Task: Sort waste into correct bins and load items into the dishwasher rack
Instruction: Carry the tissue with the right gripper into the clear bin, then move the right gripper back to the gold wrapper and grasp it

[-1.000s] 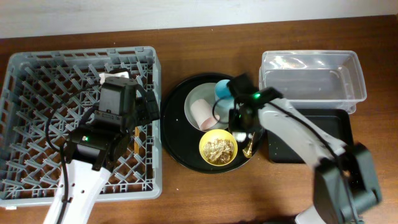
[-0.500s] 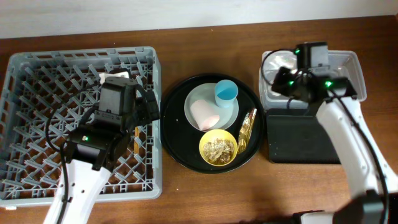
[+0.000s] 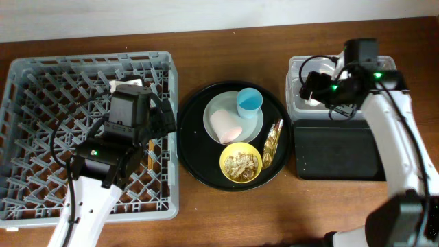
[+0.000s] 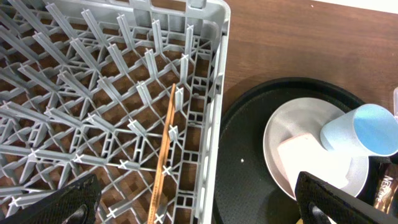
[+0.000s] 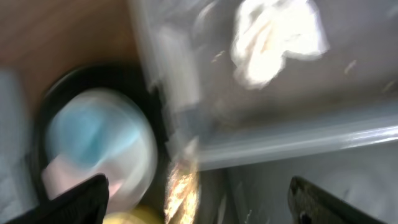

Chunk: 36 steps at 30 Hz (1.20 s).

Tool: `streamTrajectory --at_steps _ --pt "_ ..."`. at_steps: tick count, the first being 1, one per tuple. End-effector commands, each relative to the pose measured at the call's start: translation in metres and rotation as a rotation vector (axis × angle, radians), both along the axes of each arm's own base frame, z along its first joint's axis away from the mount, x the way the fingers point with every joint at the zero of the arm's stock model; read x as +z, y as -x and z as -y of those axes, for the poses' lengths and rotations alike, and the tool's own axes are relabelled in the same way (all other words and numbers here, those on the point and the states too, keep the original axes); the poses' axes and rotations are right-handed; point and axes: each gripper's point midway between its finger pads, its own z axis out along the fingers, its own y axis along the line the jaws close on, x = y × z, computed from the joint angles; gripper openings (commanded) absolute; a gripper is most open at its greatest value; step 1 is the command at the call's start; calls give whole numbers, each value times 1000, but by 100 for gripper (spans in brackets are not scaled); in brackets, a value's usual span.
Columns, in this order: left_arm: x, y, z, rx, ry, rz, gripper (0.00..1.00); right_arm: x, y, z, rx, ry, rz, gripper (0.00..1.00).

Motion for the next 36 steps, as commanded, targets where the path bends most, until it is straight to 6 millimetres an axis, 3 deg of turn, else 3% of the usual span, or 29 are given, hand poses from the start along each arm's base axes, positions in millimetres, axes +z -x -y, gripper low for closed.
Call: streamTrajectory --at_steps 1,2,3,7,8,11,14,15,16,20,24,36 --pt "6 0 -1 0 7 16 99 39 30 -37 105 -199 6 99" --pt "6 0 -1 0 7 16 99 32 44 -44 115 -216 -60 96" --pt "6 0 -1 0 7 16 99 25 53 -50 128 -220 -102 86" --pt "6 0 -1 0 7 16 99 -8 78 -81 216 -193 -210 34" --pt "6 0 -1 0 7 15 99 -20 84 -88 223 -170 -239 28" --pt "6 0 -1 0 7 15 99 -58 94 -97 158 -31 -290 31" --pt "6 0 -1 0 7 15 99 -83 92 -91 38 111 -269 47" --pt "6 0 -1 0 7 16 99 -87 90 -92 13 139 -251 60" --pt "6 0 -1 0 7 15 99 -91 87 -94 1 151 -229 62" --pt "6 0 -1 0 7 16 99 -103 79 -95 -44 179 -177 56" --pt "6 0 -1 0 7 16 99 -123 79 -88 -76 217 -190 42" --pt "6 0 -1 0 7 15 99 -161 76 -91 -68 244 -260 40"
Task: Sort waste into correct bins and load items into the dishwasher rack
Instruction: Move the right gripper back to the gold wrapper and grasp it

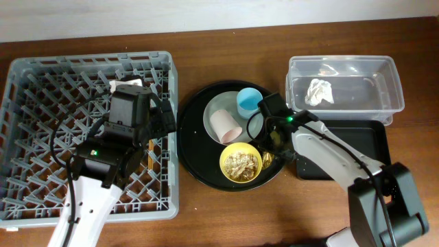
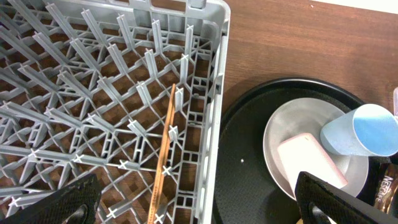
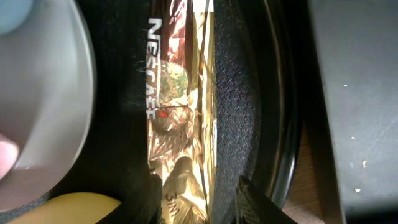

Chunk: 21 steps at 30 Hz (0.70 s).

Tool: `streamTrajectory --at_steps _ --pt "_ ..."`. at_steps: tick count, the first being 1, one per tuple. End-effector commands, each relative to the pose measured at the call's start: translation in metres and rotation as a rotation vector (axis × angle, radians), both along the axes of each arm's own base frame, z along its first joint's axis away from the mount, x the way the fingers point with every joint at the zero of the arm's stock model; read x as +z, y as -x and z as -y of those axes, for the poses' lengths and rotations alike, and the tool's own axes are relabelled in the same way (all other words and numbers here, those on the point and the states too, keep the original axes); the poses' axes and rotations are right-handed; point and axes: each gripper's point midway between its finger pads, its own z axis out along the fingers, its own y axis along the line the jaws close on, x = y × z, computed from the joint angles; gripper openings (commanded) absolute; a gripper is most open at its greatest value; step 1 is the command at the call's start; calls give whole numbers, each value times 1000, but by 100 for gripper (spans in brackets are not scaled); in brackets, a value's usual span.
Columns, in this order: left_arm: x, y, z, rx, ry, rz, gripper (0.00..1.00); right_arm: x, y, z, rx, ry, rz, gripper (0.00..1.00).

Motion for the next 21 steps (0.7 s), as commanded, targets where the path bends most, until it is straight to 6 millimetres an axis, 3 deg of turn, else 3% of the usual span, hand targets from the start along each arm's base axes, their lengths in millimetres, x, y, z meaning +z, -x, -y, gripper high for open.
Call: streamTrajectory --at_steps 1,13,17,21 --pt "6 0 -1 0 7 15 99 -13 2 3 -6 32 -25 40" --pt "6 0 -1 0 7 15 99 -20 0 2 49 45 -34 41" --pt "6 0 -1 0 7 15 99 -4 -5 0 58 43 -39 42" --pt "6 0 -1 0 7 15 99 9 -12 -15 158 -9 -26 45"
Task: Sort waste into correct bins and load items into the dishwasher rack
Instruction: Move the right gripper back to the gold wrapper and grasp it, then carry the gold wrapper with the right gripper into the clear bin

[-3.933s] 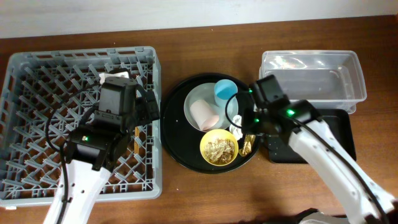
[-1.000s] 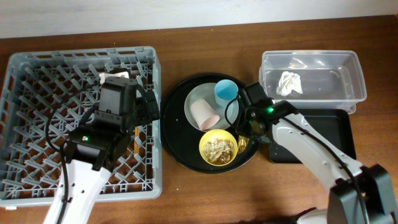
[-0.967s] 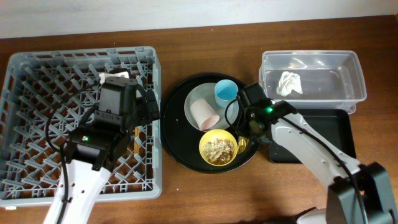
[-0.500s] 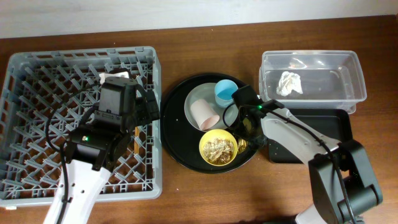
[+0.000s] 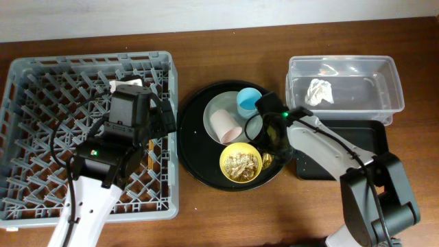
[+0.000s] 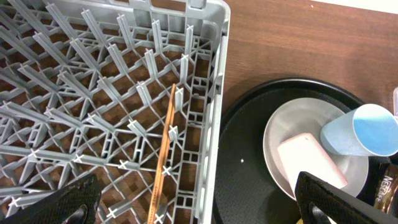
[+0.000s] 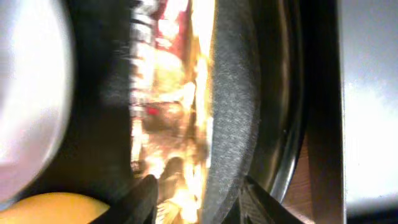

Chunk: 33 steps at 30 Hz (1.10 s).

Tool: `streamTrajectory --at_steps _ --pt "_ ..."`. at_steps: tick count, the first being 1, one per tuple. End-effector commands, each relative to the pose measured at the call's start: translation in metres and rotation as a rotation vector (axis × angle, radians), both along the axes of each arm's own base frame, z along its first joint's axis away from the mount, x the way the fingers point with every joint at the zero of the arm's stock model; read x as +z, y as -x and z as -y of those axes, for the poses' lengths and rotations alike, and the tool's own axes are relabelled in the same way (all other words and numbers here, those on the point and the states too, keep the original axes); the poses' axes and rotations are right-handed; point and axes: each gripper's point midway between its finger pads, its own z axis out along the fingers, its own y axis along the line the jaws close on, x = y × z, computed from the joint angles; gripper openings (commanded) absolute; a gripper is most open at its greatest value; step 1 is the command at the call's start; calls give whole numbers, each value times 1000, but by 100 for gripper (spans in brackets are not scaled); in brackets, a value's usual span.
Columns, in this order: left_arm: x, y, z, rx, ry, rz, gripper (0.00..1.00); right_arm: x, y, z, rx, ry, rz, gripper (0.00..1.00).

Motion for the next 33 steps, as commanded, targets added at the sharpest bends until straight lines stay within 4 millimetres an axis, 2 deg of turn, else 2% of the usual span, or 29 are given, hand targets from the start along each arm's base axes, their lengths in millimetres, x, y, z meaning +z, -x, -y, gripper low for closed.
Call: streamTrajectory --at_steps 1,12,20,21,27,28,30,32,33 --pt "6 0 -1 0 7 15 99 12 -11 -12 78 -32 30 46" --pt "6 0 -1 0 7 15 99 -19 -12 -8 75 5 -8 46" --pt "6 0 -1 0 7 15 99 -27 -9 -6 75 17 -32 45" --pt "6 0 -1 0 7 15 99 -28 -9 -6 75 18 -33 40" --pt "6 0 -1 0 7 15 99 -32 -4 -4 75 23 -48 40" --pt "6 0 -1 0 7 15 99 -32 -4 -4 75 22 -48 37" --pt "6 0 -1 0 7 15 99 -32 -3 -4 75 23 -48 18" --pt "6 0 -1 0 7 15 99 -32 -2 -4 75 21 -55 4" --pt "6 0 -1 0 7 15 99 -31 2 -3 75 23 -72 4"
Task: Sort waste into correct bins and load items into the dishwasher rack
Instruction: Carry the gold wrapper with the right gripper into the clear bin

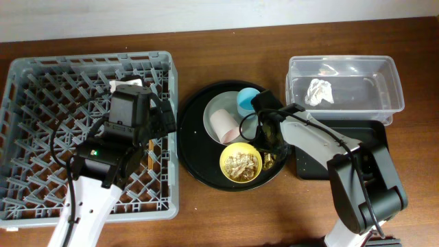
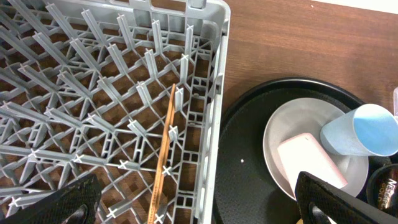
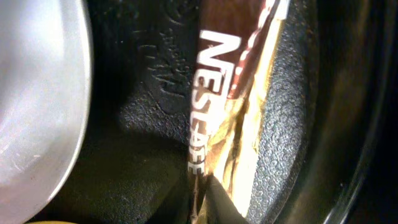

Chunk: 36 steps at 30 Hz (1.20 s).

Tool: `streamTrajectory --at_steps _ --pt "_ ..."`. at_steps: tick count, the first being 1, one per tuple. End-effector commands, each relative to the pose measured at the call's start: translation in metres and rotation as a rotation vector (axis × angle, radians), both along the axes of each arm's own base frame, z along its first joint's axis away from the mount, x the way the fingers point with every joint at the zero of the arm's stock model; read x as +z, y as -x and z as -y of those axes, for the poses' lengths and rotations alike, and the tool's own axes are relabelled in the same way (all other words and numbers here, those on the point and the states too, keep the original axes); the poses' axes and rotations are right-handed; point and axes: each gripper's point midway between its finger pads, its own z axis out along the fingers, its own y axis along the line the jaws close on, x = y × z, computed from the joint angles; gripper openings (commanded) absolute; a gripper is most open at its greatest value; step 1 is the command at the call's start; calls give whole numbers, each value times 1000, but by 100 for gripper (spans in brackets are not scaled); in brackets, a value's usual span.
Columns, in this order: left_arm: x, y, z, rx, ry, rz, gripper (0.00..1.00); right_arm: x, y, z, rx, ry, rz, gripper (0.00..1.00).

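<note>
A gold and brown Nescafe wrapper (image 3: 231, 118) lies on the round black tray (image 1: 195, 147), its end showing in the overhead view as the wrapper (image 1: 269, 160) beside the yellow bowl (image 1: 240, 163) of food scraps. My right gripper (image 3: 204, 198) is down on the tray, shut on the wrapper's edge. A blue cup (image 2: 365, 130) and a pale pink block (image 2: 310, 160) rest on the white plate (image 2: 278, 134). The left gripper (image 2: 199, 208) hovers open over the grey dishwasher rack (image 1: 41, 68), where a wooden chopstick (image 2: 165, 155) lies.
A clear plastic bin (image 1: 384, 68) at the back right holds a crumpled tissue (image 1: 317, 90). A black bin (image 1: 343, 154) sits in front of it, right of the tray. The rack's wall (image 2: 217, 124) stands between the left gripper and the tray.
The right gripper's fingers stood apart on either side of the wrapper; now they are shut on its edge. The left arm has not moved.
The right gripper was first open over the clear bin with the tissue lying in it. Then it was down on the black tray, fingers open astride the Nescafe wrapper, and stayed there. Now it is shut on the wrapper. The left gripper stayed open over the rack.
</note>
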Motion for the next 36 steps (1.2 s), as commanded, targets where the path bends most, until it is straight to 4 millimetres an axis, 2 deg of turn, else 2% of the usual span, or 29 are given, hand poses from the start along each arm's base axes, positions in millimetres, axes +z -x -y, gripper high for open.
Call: streamTrajectory --at_steps 1,4,8,10,12,14,18,21,25,28,30,35,36 --pt "6 0 -1 0 7 15 99 -1 12 5 5 30 -54 4" --pt "6 0 -1 0 7 15 99 26 3 1 24 28 -43 4" --pt "6 0 -1 0 7 15 99 105 -28 -10 78 -8 84 4" --pt "6 0 -1 0 7 15 99 136 -42 -13 69 -27 150 4" --pt "6 0 -1 0 7 15 99 150 -56 -8 46 -40 199 4" --pt "6 0 -1 0 7 15 99 154 -71 4 -5 -50 245 4" --pt "6 0 -1 0 7 15 99 157 -105 63 -272 -77 326 4" --pt "6 0 -1 0 7 15 99 163 -122 103 -432 -149 379 4" --pt "6 0 -1 0 7 15 99 170 -132 140 -520 -275 408 4" --pt "6 0 -1 0 7 15 99 167 -129 167 -582 -265 411 5" --pt "6 0 -1 0 7 15 99 160 -125 176 -603 -258 395 9" --pt "6 0 -1 0 7 15 99 160 -125 179 -568 -247 400 47" --pt "6 0 -1 0 7 15 99 165 -126 179 -542 -240 415 50"
